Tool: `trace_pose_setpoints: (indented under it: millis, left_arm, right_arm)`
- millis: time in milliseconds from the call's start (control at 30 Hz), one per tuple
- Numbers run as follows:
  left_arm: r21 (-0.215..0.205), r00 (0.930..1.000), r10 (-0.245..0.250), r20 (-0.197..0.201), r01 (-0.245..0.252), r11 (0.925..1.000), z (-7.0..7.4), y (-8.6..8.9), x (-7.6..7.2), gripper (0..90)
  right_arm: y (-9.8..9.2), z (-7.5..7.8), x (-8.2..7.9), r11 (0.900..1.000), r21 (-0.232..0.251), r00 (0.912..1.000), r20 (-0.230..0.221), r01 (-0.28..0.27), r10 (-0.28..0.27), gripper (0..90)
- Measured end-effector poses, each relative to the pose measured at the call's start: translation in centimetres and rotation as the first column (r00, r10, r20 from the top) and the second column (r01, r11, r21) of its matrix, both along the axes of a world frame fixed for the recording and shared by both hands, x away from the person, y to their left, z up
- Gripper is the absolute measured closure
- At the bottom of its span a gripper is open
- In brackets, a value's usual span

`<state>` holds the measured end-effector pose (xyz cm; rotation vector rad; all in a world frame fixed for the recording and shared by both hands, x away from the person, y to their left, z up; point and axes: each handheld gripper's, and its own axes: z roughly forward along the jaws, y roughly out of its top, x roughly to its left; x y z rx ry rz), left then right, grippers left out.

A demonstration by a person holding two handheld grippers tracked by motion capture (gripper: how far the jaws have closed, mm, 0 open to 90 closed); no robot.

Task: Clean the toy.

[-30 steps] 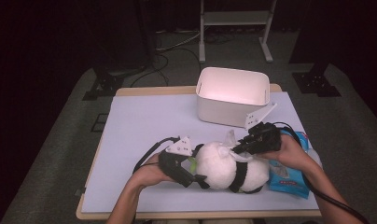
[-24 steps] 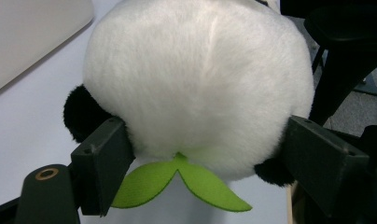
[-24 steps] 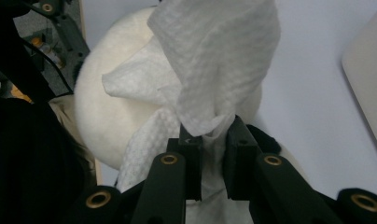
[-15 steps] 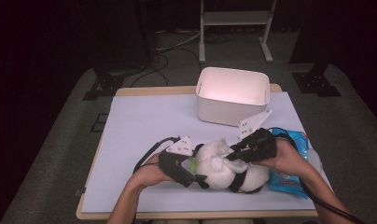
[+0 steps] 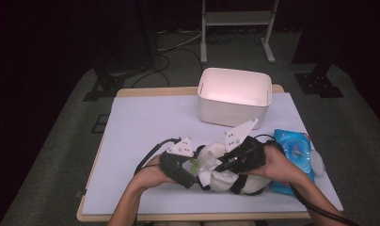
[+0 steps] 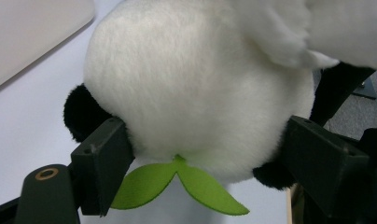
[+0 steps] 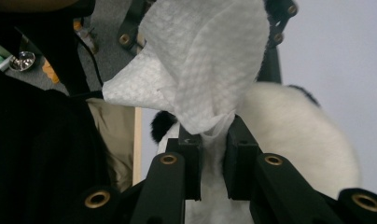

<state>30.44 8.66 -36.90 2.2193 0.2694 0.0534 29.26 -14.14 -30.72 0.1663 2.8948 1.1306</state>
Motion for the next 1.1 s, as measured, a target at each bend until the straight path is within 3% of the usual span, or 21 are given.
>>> trace_pose_setpoints:
  millis: [167,433,533,867,1000,1100]
  left_arm:
    - [-0.001,1.0,0.004,-0.003,-0.004,1.0,-0.1,0.1,0.1,17.9]
    - [-0.006,1.0,0.006,-0.006,-0.006,1.0,-0.1,0.1,0.2,17.9]
    - [-0.02,1.0,0.005,-0.007,-0.005,0.9998,0.0,0.0,0.1,17.9]
    - [-0.014,0.9999,0.007,-0.01,-0.007,0.9999,0.1,0.0,0.1,17.9]
    - [-0.007,0.9999,0.008,-0.014,-0.008,0.9999,0.0,0.1,0.1,17.9]
    - [-0.017,0.9999,0.007,-0.013,-0.008,0.9998,0.0,0.2,0.2,17.9]
  right_arm:
    - [-1.1,-0.7,-0.8,1.0,-0.011,1.0,-0.004,-0.002,0.002,78.6]
    - [-4.3,-1.5,-0.8,0.997,-0.027,0.9974,-0.026,0.066,-0.067,78.6]
    - [-4.8,-1.5,-0.7,0.997,-0.009,0.9964,-0.036,0.077,-0.077,78.6]
    - [-1.2,-0.5,-0.9,1.0,0.0,0.9999,-0.01,-0.002,0.002,78.6]
    - [0.4,-0.8,-1.3,0.999,-0.028,0.9991,-0.01,-0.041,0.041,78.4]
    - [0.2,-0.9,-1.4,0.998,-0.036,0.999,-0.011,-0.044,0.043,78.3]
